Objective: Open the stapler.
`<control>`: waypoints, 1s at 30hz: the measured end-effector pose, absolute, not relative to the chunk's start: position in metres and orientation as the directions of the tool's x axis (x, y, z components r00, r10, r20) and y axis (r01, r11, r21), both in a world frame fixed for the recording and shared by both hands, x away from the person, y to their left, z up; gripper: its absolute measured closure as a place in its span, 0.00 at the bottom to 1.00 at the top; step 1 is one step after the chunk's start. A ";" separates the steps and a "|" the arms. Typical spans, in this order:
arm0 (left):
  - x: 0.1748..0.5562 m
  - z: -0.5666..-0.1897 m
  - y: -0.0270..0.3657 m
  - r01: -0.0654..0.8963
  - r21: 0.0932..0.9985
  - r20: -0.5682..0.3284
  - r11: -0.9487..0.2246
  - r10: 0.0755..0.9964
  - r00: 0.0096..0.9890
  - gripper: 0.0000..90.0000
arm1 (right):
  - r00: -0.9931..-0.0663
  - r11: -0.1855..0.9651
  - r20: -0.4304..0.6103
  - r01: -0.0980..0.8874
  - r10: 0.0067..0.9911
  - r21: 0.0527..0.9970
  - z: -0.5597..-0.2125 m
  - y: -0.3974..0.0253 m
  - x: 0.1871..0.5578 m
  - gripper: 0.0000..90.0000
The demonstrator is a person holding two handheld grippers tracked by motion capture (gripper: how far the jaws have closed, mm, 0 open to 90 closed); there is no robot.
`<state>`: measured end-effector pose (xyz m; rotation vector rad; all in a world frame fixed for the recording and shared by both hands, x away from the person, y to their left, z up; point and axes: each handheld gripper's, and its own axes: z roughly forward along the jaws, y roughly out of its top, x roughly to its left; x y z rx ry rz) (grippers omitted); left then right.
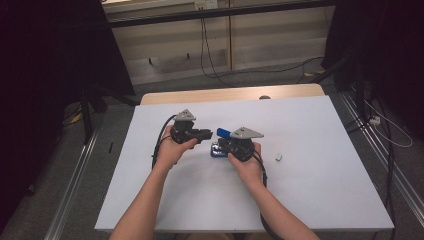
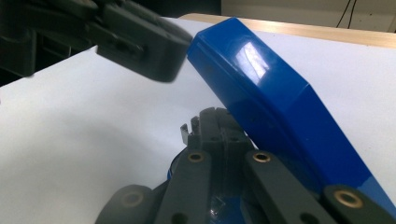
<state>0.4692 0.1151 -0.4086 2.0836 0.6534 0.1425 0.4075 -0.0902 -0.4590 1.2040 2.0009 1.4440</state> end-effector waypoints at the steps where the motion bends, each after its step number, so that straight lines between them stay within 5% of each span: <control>1: 0.469 -0.410 0.114 0.398 0.805 -0.147 -0.439 0.502 0.852 0.93 | -0.554 0.101 0.159 0.410 0.817 0.907 -0.459 -0.090 0.407 1.00; 23: 0.466 -0.432 0.101 0.395 0.781 -0.128 -0.484 0.495 0.859 1.00 | -0.555 0.127 0.133 0.404 0.821 0.906 -0.455 -0.089 0.404 1.00; 30: 0.461 -0.435 0.098 0.358 0.774 -0.059 -0.523 0.504 0.862 1.00 | -0.535 0.151 0.090 0.391 0.840 0.908 -0.454 -0.082 0.405 1.00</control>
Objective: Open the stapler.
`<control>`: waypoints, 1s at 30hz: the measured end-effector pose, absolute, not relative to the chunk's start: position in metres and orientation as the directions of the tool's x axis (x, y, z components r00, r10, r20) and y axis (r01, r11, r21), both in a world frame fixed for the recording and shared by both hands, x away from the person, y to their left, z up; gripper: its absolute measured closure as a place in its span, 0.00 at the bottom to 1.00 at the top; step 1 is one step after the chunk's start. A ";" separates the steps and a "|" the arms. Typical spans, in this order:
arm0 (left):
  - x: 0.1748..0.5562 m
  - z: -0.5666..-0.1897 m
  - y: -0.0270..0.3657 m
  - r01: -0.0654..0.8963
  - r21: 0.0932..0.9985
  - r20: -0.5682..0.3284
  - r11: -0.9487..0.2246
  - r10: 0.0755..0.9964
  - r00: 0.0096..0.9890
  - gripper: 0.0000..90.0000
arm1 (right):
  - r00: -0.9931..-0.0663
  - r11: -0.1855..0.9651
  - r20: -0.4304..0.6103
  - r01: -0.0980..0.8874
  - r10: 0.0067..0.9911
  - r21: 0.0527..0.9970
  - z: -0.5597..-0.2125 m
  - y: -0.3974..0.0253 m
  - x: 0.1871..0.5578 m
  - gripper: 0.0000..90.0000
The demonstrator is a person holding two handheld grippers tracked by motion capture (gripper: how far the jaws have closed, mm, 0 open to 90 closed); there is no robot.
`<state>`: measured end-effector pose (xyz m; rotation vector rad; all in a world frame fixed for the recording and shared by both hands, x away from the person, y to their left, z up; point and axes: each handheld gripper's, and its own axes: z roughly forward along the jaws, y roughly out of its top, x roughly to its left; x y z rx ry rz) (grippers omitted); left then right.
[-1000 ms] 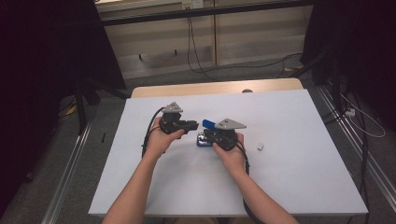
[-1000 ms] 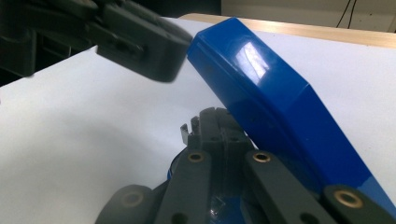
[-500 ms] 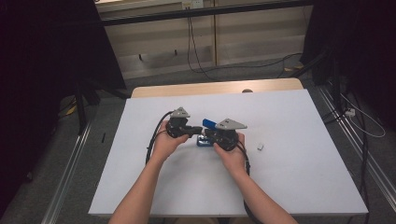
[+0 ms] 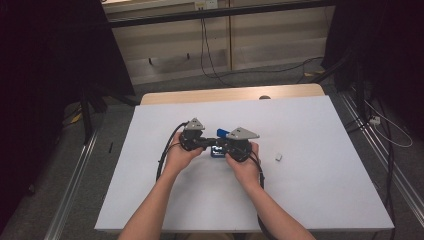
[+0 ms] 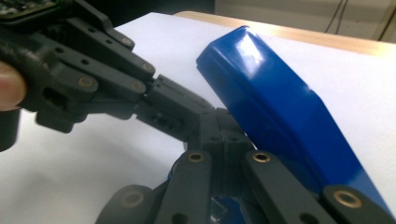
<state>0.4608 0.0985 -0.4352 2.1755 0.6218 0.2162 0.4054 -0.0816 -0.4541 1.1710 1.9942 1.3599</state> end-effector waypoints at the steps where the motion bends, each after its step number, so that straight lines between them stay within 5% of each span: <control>1: 0.460 -0.437 0.097 0.352 0.768 -0.046 -0.535 0.503 0.863 1.00 | -0.532 0.148 0.093 0.393 0.842 0.907 -0.454 -0.081 0.406 1.00; 5: 0.460 -0.443 0.101 0.388 0.790 -0.107 -0.474 0.518 0.849 1.00 | -0.513 0.123 0.110 0.399 0.851 0.909 -0.453 -0.082 0.405 1.00; 30: 0.457 -0.442 0.101 0.362 0.790 -0.064 -0.496 0.520 0.852 1.00 | -0.411 0.171 -0.010 0.357 0.912 0.918 -0.436 -0.102 0.392 1.00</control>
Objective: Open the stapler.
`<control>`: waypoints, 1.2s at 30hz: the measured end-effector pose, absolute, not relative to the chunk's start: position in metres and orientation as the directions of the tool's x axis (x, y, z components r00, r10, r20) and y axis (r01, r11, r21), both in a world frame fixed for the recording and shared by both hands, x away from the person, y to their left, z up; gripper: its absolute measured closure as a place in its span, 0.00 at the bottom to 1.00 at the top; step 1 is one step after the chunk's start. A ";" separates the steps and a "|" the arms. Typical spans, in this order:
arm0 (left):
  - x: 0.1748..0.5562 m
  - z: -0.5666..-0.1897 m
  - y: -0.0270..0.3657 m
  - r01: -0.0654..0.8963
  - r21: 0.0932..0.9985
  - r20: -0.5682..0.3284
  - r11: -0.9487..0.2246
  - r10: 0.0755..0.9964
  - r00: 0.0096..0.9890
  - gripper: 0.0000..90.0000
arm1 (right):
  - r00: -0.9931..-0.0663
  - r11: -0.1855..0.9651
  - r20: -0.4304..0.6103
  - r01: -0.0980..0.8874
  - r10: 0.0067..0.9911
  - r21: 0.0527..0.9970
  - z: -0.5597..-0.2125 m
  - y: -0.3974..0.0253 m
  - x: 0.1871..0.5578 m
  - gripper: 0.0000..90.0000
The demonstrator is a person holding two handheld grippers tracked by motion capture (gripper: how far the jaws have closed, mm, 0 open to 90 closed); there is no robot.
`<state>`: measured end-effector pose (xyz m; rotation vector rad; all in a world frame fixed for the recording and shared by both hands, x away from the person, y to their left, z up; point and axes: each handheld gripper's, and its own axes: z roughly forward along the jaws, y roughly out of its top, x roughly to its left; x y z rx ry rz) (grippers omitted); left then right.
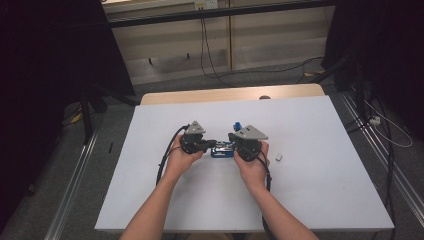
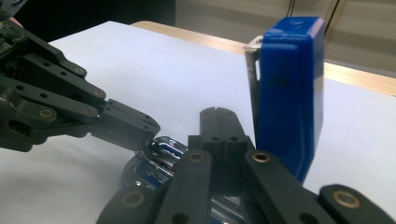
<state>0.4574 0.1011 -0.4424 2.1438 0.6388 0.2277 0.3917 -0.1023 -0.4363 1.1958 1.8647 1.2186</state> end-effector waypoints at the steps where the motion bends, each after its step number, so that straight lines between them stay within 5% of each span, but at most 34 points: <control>1: 0.458 -0.442 0.102 0.363 0.789 -0.067 -0.496 0.517 0.853 1.00 | -0.403 0.178 -0.022 0.353 0.915 0.918 -0.436 -0.104 0.391 1.00; 14: 0.458 -0.442 0.101 0.367 0.786 -0.070 -0.497 0.518 0.853 1.00 | -0.338 0.183 -0.044 0.391 0.940 0.902 -0.445 -0.134 0.391 1.00; 36: 0.459 -0.443 0.102 0.382 0.791 -0.092 -0.479 0.523 0.847 1.00 | -0.360 0.184 -0.011 0.450 0.933 0.874 -0.455 -0.160 0.390 1.00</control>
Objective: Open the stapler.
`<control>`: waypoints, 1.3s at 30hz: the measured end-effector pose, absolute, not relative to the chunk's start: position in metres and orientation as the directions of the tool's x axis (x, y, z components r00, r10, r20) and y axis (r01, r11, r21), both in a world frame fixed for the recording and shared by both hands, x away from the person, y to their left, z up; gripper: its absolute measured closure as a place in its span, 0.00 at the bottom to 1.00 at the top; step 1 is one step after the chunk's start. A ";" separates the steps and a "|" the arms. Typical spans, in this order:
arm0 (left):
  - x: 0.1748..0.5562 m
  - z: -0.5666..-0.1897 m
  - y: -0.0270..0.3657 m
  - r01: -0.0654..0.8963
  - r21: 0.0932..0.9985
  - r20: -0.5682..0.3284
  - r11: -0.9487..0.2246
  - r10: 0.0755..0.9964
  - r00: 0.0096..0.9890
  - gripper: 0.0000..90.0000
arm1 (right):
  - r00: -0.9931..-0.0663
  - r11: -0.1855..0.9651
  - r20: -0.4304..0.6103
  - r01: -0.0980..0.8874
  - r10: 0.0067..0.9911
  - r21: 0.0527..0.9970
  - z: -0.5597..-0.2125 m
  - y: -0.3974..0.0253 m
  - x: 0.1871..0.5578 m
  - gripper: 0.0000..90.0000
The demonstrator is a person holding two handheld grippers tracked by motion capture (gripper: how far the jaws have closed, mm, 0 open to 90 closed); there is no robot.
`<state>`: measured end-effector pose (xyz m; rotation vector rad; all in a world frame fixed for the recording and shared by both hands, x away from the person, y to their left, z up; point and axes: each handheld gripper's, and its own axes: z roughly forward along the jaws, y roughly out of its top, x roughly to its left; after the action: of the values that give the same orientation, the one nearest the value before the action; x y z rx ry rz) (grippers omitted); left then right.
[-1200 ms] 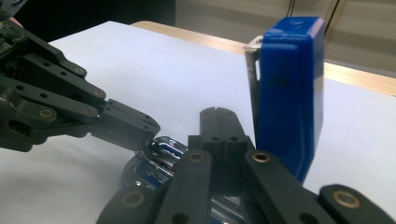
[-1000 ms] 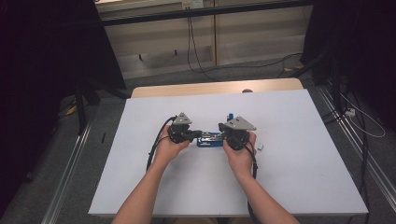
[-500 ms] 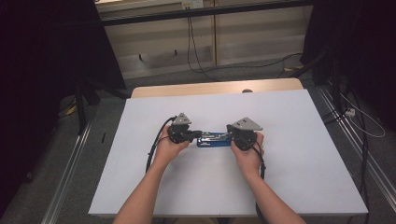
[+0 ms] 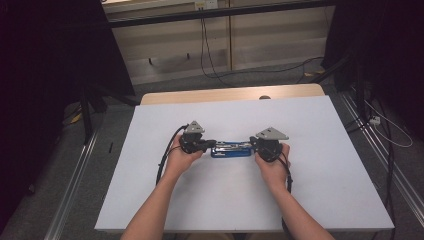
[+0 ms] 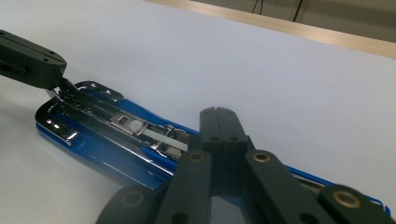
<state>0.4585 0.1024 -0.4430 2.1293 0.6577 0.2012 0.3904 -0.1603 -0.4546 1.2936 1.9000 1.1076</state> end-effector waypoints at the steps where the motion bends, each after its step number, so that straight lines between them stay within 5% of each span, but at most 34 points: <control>1: 0.459 -0.443 0.103 0.389 0.789 -0.097 -0.476 0.528 0.844 1.00 | -0.365 0.184 -0.008 0.451 0.931 0.873 -0.454 -0.161 0.391 1.00; 9: 0.460 -0.437 0.107 0.409 0.809 -0.155 -0.422 0.518 0.841 0.99 | -0.415 0.220 -0.018 0.446 0.910 0.868 -0.447 -0.174 0.388 1.00; 26: 0.440 -0.411 0.117 0.420 0.822 -0.164 -0.386 0.546 0.822 0.31 | -0.361 0.204 -0.026 0.465 0.932 0.861 -0.434 -0.216 0.357 0.61; 39: 0.422 -0.408 0.143 0.403 0.837 -0.125 -0.372 0.585 0.801 0.17 | -0.298 0.178 -0.023 0.506 0.954 0.844 -0.450 -0.228 0.340 0.42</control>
<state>0.4220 0.1427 -0.4078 2.0126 0.7347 0.2363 0.3404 -0.2283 -0.4496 1.3706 1.8885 1.0182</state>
